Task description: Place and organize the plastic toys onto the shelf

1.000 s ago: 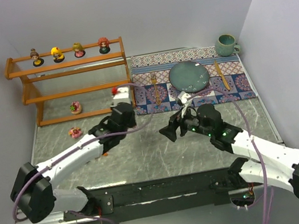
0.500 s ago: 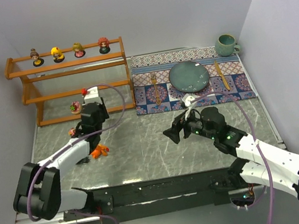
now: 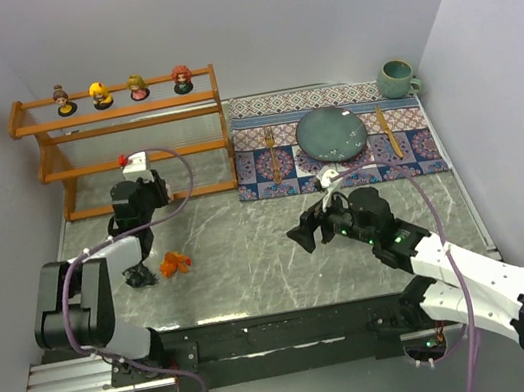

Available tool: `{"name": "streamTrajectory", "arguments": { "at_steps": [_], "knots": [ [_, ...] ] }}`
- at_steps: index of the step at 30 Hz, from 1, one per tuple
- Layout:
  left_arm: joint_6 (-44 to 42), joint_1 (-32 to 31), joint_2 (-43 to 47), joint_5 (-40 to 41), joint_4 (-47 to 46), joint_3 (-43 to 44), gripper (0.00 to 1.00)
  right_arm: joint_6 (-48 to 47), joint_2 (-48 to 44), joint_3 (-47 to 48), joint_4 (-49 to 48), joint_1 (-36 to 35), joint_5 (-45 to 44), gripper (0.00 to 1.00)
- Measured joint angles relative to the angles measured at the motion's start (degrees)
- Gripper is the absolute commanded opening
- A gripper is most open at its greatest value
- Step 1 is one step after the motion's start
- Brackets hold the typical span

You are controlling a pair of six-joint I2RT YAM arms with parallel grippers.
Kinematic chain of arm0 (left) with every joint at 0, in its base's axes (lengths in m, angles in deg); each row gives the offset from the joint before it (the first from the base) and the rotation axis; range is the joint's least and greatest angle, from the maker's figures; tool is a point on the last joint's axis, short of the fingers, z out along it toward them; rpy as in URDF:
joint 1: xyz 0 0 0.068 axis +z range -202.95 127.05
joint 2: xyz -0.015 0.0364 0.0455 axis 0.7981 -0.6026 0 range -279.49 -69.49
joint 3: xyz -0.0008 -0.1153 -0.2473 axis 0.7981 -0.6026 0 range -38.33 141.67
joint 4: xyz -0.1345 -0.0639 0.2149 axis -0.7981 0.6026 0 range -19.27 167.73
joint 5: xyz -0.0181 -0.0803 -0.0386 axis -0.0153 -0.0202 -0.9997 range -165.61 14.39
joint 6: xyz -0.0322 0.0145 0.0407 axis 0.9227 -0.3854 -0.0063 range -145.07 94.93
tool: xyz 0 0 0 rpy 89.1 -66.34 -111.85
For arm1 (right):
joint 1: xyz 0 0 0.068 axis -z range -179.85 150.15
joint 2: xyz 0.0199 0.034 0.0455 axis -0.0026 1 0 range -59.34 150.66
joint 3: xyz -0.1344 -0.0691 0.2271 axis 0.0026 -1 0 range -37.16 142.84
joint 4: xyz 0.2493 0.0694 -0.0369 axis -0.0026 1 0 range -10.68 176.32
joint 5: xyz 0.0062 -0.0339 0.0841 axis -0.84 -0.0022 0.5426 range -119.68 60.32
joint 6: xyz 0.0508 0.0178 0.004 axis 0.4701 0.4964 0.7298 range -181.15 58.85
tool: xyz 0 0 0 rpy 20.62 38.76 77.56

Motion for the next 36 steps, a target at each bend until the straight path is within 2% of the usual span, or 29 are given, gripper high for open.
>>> {"name": "streamTrajectory", "arguments": {
  "at_steps": [8, 36],
  "knots": [
    [0.0, 1.0, -4.2, -4.5, -3.8, 0.1, 0.01, -0.8, 0.9, 0.3, 1.7, 0.1, -0.4, 0.95],
    [-1.3, 3.1, -11.1, -5.1, -10.1, 3.4, 0.03, -1.0, 1.9, 1.3, 4.5, 0.1, -0.8, 0.95]
  ]
}}
